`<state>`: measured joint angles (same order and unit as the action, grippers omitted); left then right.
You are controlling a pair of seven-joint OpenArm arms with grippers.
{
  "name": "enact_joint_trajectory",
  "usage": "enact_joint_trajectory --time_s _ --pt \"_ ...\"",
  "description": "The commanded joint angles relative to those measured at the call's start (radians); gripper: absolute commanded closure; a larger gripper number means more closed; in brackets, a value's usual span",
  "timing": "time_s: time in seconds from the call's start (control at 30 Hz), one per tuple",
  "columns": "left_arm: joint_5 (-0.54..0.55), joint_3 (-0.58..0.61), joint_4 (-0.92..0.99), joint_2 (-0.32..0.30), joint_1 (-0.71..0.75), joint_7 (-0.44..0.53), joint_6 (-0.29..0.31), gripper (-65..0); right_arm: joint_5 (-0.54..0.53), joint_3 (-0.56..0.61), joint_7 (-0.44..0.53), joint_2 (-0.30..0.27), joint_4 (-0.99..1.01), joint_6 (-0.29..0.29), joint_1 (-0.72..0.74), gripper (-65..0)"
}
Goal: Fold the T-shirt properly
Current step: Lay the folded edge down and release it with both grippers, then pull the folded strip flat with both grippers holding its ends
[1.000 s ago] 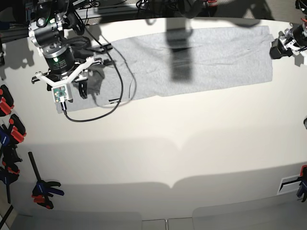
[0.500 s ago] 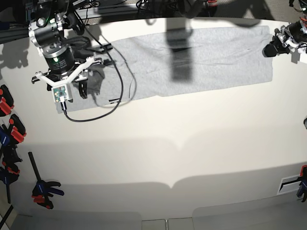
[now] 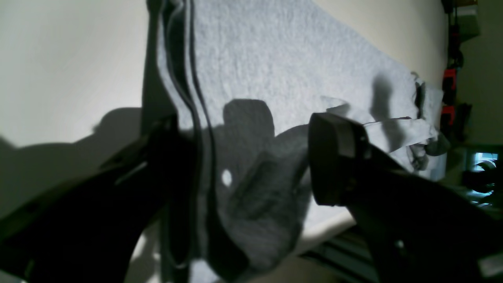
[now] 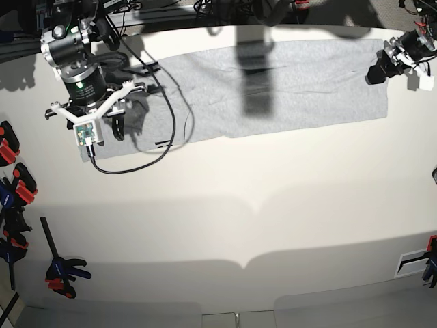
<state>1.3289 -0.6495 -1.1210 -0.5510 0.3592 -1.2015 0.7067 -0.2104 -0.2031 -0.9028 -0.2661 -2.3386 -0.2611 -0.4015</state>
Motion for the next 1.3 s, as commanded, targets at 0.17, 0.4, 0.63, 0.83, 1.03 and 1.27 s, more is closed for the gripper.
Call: enact_joint_trajectory --time_s 0.17,0.4,0.63,0.83,1.03,1.27 --pt "0.155 -0.003 -0.006 -0.012 0.001 -0.067 -0.009 -40.6 0.0 -0.004 0.021 -0.009 -0.018 0.004 0.002 -21.6" --pt "0.077 -0.003 -0.006 -0.011 -0.005 0.022 -0.009 -38.0 0.0 -0.004 0.02 -0.009 -0.018 0.004 0.002 -21.6" --pt "0.006 -0.003 -0.006 -0.009 -0.005 0.043 -0.009 -38.0 0.0 -0.004 0.02 -0.008 -0.018 0.004 0.002 -21.6" --pt "0.007 -0.003 -0.006 0.023 -0.011 0.045 -0.009 -21.6 0.0 -0.004 0.02 -0.009 -0.018 0.004 0.002 -21.6" --pt "0.007 -0.003 -0.006 0.013 -0.015 0.074 -0.009 -15.0 0.0 -0.004 0.02 -0.009 -0.018 0.004 0.003 -21.6" --pt "0.006 -0.003 -0.006 -0.039 -0.031 0.074 -0.009 0.0 0.0 -0.004 0.02 -0.009 -0.018 0.004 0.003 -21.6"
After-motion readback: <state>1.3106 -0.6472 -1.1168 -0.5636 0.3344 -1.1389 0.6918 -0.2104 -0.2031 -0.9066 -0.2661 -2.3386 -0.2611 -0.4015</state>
